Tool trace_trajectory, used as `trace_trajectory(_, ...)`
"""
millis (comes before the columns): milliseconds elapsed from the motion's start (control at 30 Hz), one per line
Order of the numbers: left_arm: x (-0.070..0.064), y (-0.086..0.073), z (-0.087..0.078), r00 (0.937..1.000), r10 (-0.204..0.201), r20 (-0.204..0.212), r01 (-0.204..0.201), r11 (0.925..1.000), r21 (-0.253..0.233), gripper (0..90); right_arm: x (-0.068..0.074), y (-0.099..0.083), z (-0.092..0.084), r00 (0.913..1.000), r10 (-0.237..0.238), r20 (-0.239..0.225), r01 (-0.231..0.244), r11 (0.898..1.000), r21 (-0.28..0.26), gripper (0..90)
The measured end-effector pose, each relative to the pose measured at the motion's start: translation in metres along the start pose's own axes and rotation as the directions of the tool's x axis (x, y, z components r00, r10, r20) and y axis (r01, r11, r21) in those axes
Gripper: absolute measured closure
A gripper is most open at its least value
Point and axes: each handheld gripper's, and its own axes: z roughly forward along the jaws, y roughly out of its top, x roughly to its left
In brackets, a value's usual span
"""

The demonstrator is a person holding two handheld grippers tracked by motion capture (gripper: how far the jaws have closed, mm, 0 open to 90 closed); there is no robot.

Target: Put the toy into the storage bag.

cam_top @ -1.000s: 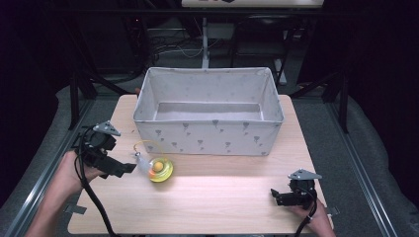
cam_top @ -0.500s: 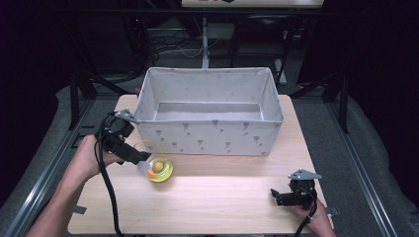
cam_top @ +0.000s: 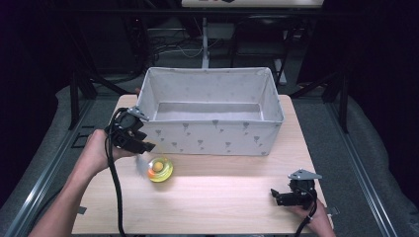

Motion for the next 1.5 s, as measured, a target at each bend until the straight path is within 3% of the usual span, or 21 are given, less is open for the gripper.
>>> trace_trajectory(233, -0.001, -0.002, 0.003, 1.0000, 0.000, -0.008, 0.000, 1.0000, 0.001, 72.1, 0.000, 0.000, 0.000, 1.0000, 0.000, 0.000, 0.000, 1.000, 0.000, 0.0)
trace_trajectory(633, -0.002, -0.002, 0.006, 0.9997, 0.008, -0.023, -0.008, 1.0000, 0.002, 87.0, 0.000, 0.000, 0.000, 1.0000, 0.000, 0.000, 0.000, 1.000, 0.001, 0.0)
trace_trajectory(1033, -0.003, -0.002, 0.002, 0.9991, 0.021, -0.036, -0.021, 0.9998, 0.006, 87.9, 0.000, 0.000, 0.000, 1.0000, 0.000, 0.000, 0.000, 1.000, 0.000, 0.0)
trace_trajectory(1500, 0.001, -0.011, -0.012, 0.9988, 0.006, -0.048, -0.006, 1.0000, 0.003, 88.1, 0.000, 0.000, 0.000, 1.0000, 0.000, 0.000, 0.000, 1.000, 0.001, 0.0)
